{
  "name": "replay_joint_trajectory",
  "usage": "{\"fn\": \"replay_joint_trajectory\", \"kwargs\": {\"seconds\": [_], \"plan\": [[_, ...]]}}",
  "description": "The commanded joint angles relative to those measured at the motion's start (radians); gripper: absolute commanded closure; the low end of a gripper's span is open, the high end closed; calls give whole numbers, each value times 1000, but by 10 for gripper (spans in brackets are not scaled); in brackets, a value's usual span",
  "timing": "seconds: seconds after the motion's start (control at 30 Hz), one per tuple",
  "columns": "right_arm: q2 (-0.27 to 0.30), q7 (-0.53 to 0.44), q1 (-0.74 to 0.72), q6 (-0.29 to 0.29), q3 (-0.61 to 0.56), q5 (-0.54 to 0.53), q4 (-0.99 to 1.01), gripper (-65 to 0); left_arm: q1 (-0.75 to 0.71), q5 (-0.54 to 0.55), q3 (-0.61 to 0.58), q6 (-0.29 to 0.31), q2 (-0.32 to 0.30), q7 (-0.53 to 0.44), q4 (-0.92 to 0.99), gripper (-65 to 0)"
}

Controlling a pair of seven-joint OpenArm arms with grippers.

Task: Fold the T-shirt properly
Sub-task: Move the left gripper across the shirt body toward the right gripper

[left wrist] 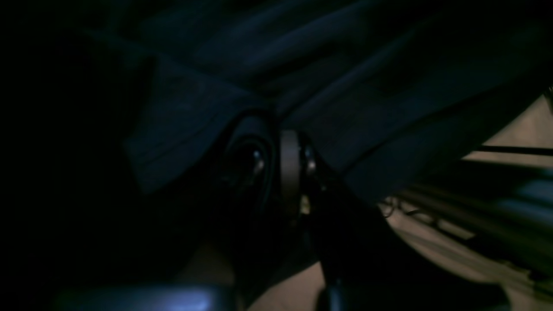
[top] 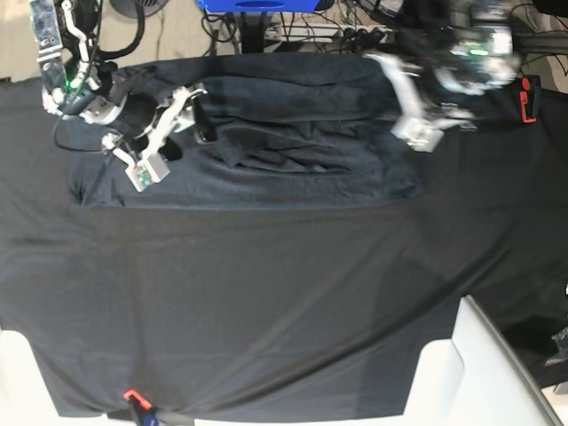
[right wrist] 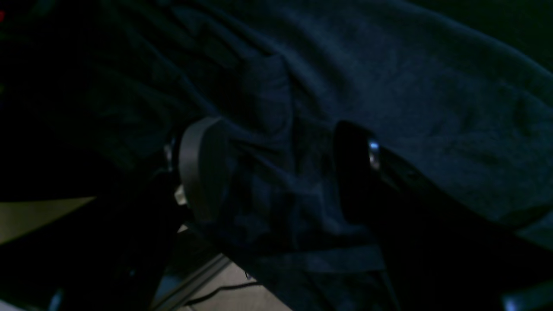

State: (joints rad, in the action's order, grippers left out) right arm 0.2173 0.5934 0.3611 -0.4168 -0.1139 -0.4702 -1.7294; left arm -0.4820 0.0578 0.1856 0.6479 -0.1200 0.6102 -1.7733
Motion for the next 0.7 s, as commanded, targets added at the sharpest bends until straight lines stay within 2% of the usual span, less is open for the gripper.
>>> {"fn": "replay_joint_trajectory", "kwargs": {"seconds": [0.0, 0.13, 0.23, 0.4, 0.53, 0.67], "plan": [[6, -20, -6, -7, 12, -14, -16, -365, -2, 7, -21, -21, -2, -20, -18, 0], [6, -20, 8, -9, 39, -14, -16, -365, 33, 6, -146, -116, 29, -13, -12, 0], [6, -20, 8, -9, 41, -14, -14, -365, 84, 7, -216, -164, 64, 53, -10, 0], [6, -20, 9, -9, 44, -14, -14, -365, 174, 6, -321, -198, 135, 109, 6, 0], [6, -20, 20, -9, 44, -14, -14, -365, 260, 6, -403, -213, 171, 133, 122, 0], [6, -20, 22, -9, 44, -14, -14, -365, 316, 3, -426, -213, 213, 129, 237, 0]]}}
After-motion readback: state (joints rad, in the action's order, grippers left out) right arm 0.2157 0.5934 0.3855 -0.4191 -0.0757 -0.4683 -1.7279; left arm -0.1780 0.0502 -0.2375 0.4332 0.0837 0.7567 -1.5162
